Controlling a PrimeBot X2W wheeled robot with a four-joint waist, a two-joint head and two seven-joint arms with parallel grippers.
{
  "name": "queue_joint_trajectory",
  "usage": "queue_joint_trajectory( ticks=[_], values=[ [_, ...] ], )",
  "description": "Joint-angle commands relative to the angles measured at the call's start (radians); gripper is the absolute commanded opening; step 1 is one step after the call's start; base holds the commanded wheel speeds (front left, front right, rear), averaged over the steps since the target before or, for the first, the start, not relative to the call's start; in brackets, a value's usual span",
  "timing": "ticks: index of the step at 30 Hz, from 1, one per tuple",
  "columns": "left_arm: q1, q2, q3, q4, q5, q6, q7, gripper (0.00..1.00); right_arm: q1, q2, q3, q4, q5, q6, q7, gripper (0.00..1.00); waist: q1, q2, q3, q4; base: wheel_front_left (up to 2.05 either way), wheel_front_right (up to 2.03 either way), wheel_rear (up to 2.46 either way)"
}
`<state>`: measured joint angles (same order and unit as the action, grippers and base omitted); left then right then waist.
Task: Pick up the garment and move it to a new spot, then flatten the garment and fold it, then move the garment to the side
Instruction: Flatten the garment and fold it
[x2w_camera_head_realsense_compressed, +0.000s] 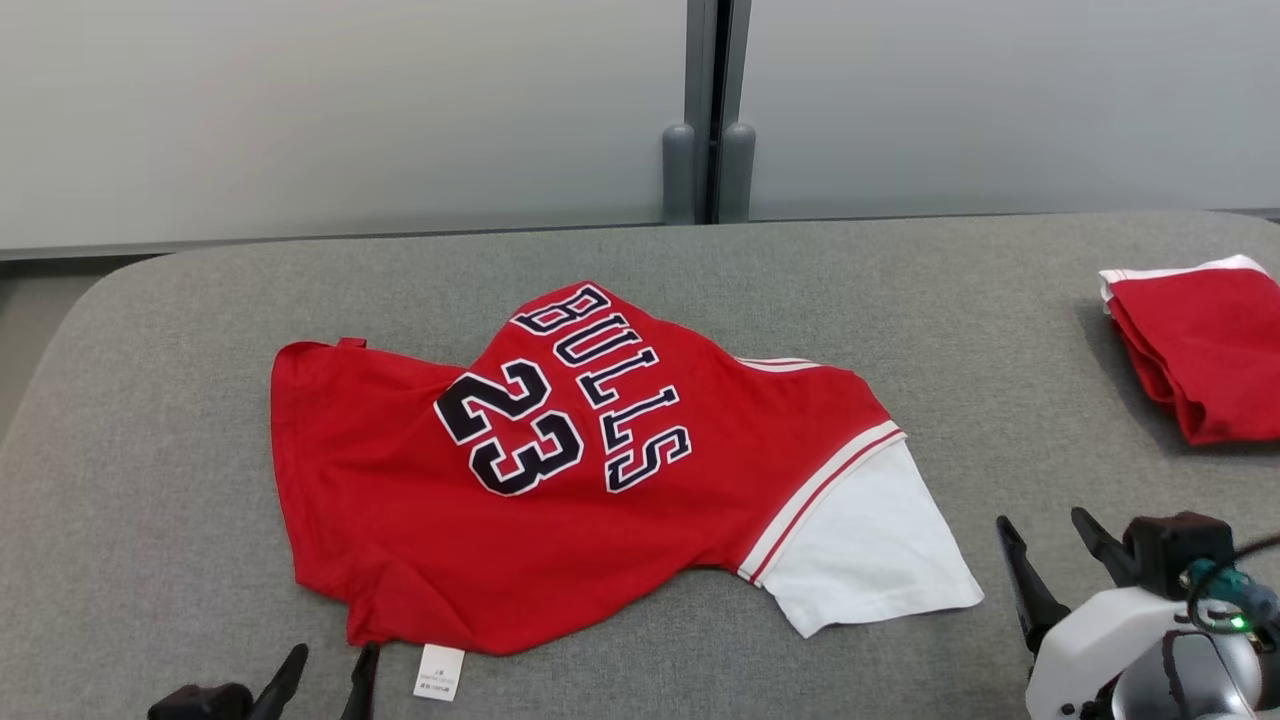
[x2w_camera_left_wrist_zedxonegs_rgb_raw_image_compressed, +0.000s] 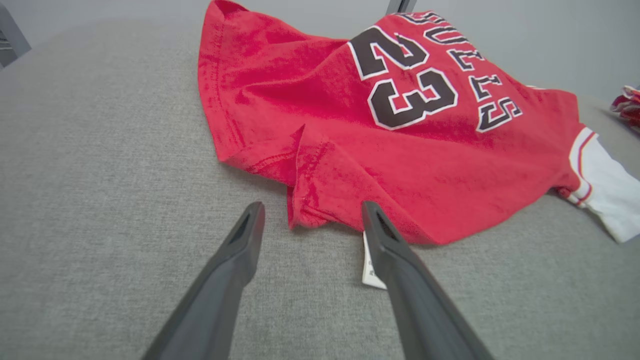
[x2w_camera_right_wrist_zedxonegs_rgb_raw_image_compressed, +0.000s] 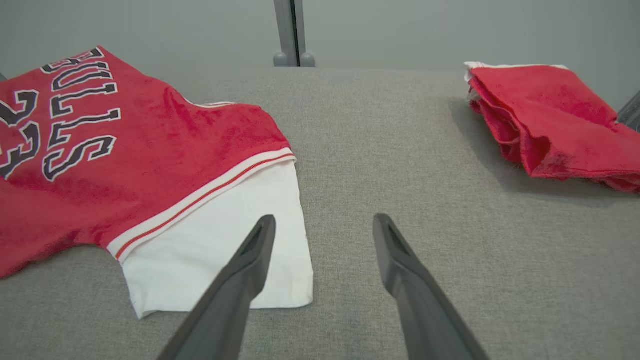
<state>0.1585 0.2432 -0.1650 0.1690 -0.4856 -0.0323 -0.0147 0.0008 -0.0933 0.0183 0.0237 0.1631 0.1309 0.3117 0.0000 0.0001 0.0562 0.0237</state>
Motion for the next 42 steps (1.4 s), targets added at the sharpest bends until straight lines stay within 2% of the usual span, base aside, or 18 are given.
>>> queue_joint_trajectory(
  ticks=[1, 6, 11, 16, 19, 25, 29, 31, 36, 42],
  values=[
    [0.029, 0.001, 0.016, -0.018, 0.008, 0.019, -0.036, 1.0, 0.026, -0.001, -0.01, -0.012, -0.02, 0.0, -0.068, 1.0, 0.0, -0.0001, -0.037, -0.01, 0.0, 0.0, 0.0],
    [0.089, -0.02, 0.047, -0.058, 0.036, 0.066, -0.166, 1.0, 0.096, -0.013, -0.011, -0.002, -0.068, 0.0, -0.281, 1.0, 0.0, -0.0001, -0.064, -0.017, 0.0, 0.0, 0.0],
    [0.123, -0.052, 0.082, -0.066, 0.062, 0.094, -0.24, 1.0, 0.15, -0.015, -0.013, 0.07, -0.057, 0.0, -0.467, 1.0, 0.0, -0.0001, -0.095, -0.012, 0.0, 0.0, 0.0],
    [0.133, -0.079, 0.119, -0.065, 0.093, 0.081, -0.251, 1.0, 0.176, -0.001, -0.045, 0.138, -0.053, 0.0, -0.552, 1.0, 0.0, -0.0001, -0.123, -0.006, 0.0, 0.0, 0.0],
    [0.144, -0.107, 0.15, -0.072, 0.118, 0.05, -0.25, 1.0, 0.186, 0.013, -0.052, 0.174, -0.055, 0.0, -0.572, 1.0, 0.0, -0.0001, -0.132, -0.003, 0.0, 0.0, 0.0],
    [0.15, -0.147, 0.196, -0.056, 0.161, -0.006, -0.251, 1.0, 0.172, 0.028, -0.033, 0.21, -0.049, 0.0, -0.579, 1.0, 0.0, -0.0001, -0.138, -0.012, 0.0, 0.0, 0.0],
    [0.121, -0.157, 0.182, -0.014, 0.178, -0.038, -0.251, 1.0, 0.13, 0.025, 0.009, 0.23, -0.026, 0.0, -0.573, 1.0, 0.0, -0.0001, -0.12, -0.025, 0.0, 0.0, 0.0],
    [0.09, -0.157, 0.158, 0.02, 0.184, -0.049, -0.242, 1.0, 0.091, 0.009, 0.036, 0.239, -0.016, 0.0, -0.534, 1.0, 0.0, -0.0001, -0.1, -0.028, 0.0, 0.0, 0.0],
    [-0.013, -0.137, 0.111, 0.092, 0.182, -0.065, -0.126, 1.0, -0.041, -0.033, 0.087, 0.278, -0.015, 0.0, -0.365, 1.0, 0.0, -0.0001, -0.024, -0.022, 0.0, 0.0, 0.0],
    [-0.126, -0.128, 0.096, 0.165, 0.171, -0.064, -0.06, 1.0, -0.177, -0.047, 0.122, 0.38, -0.012, 0.0, -0.198, 1.0, 0.0, -0.0001, 0.06, -0.003, 0.0, 0.0, 0.0]
  ],
)
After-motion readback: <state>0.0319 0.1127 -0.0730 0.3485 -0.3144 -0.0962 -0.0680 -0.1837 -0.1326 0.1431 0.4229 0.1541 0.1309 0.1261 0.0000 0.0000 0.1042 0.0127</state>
